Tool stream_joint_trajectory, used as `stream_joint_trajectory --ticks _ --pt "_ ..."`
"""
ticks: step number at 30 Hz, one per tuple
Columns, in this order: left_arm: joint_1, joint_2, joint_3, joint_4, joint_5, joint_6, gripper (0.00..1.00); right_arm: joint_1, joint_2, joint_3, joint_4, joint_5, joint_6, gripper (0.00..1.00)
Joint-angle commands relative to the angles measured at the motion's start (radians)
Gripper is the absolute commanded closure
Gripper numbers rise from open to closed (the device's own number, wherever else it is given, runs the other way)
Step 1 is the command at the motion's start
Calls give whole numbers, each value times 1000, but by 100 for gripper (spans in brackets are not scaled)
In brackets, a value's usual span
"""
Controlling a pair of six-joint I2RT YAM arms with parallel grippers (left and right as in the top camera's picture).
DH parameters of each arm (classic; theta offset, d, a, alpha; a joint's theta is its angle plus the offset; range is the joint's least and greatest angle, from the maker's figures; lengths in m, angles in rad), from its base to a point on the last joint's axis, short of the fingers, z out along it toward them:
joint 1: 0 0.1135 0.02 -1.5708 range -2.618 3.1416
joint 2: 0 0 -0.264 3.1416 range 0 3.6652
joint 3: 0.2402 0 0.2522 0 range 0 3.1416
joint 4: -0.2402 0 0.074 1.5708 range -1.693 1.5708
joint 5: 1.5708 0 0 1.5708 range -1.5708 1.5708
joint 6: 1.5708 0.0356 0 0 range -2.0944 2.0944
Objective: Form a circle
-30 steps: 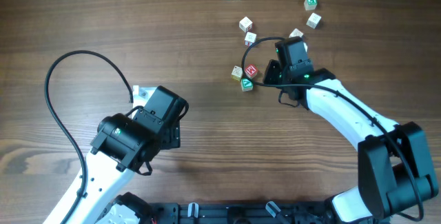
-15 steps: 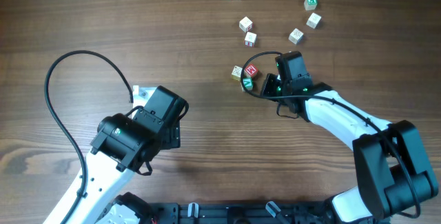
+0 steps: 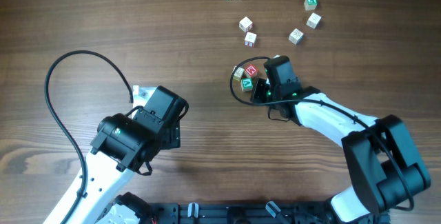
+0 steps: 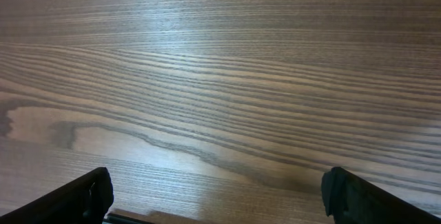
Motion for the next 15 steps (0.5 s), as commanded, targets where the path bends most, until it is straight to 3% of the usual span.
stream_joint_trajectory --ticks 1,15 --pt "5 -6 -2 0 9 -14 0 6 27 -10 14 -5 26 95" --pt "5 -6 -2 0 9 -14 0 28 56 -10 71 -6 45 96"
